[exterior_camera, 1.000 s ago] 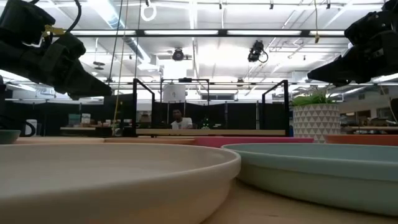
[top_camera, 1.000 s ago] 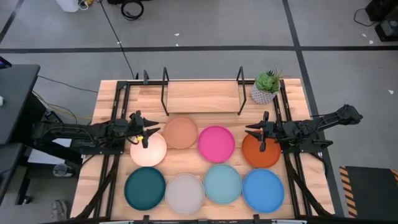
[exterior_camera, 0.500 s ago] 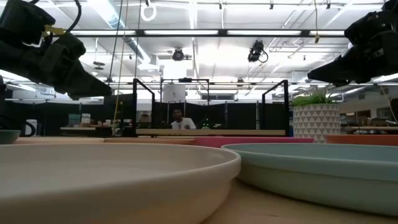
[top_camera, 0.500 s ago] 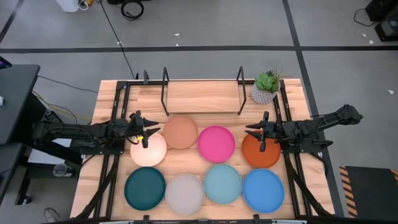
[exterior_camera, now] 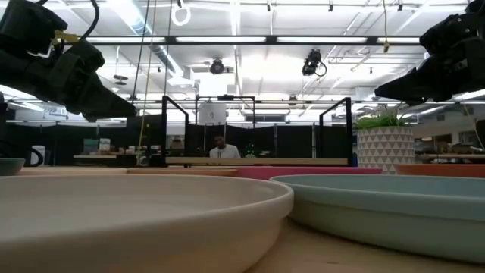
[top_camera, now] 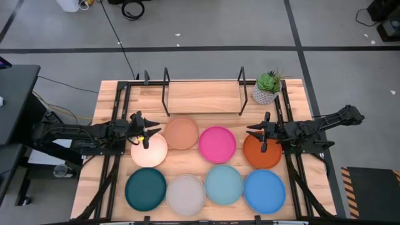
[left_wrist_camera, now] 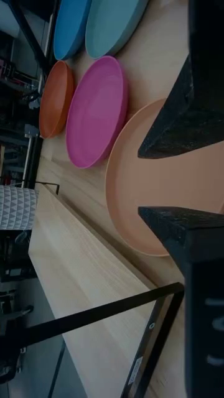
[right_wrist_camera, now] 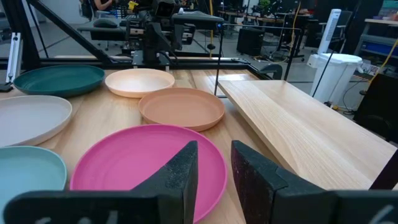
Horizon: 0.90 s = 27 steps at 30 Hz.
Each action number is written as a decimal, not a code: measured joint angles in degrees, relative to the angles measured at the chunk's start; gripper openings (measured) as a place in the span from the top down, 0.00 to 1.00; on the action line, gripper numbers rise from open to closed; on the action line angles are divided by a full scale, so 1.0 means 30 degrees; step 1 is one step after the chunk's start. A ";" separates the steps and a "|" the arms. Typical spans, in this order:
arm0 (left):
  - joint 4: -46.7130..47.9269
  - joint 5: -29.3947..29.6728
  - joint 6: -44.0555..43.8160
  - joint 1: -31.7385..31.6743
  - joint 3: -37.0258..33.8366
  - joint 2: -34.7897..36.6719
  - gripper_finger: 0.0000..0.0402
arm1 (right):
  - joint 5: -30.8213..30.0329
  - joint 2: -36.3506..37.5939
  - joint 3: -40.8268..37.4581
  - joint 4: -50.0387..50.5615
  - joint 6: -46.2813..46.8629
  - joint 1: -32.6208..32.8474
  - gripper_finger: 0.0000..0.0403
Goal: Place and stack plates onto a shelf
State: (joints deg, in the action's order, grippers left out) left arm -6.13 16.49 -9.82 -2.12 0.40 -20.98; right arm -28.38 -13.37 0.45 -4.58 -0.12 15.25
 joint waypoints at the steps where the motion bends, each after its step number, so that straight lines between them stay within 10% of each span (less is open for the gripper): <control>1: 0.0000 0.0000 0.0000 -0.0003 0.0001 -0.0004 0.65 | 0.0002 0.0003 0.0000 0.0000 0.0000 -0.0002 0.74; 27: -0.1180 -0.0226 -0.1446 0.0032 0.0003 -0.0004 0.65 | -0.0106 -0.0005 -0.0007 -0.2602 -0.3008 -0.0007 0.74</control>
State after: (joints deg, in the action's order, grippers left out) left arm -9.67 15.81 -14.16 -2.02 0.40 -20.99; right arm -28.70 -13.39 0.43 -12.38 -9.15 15.22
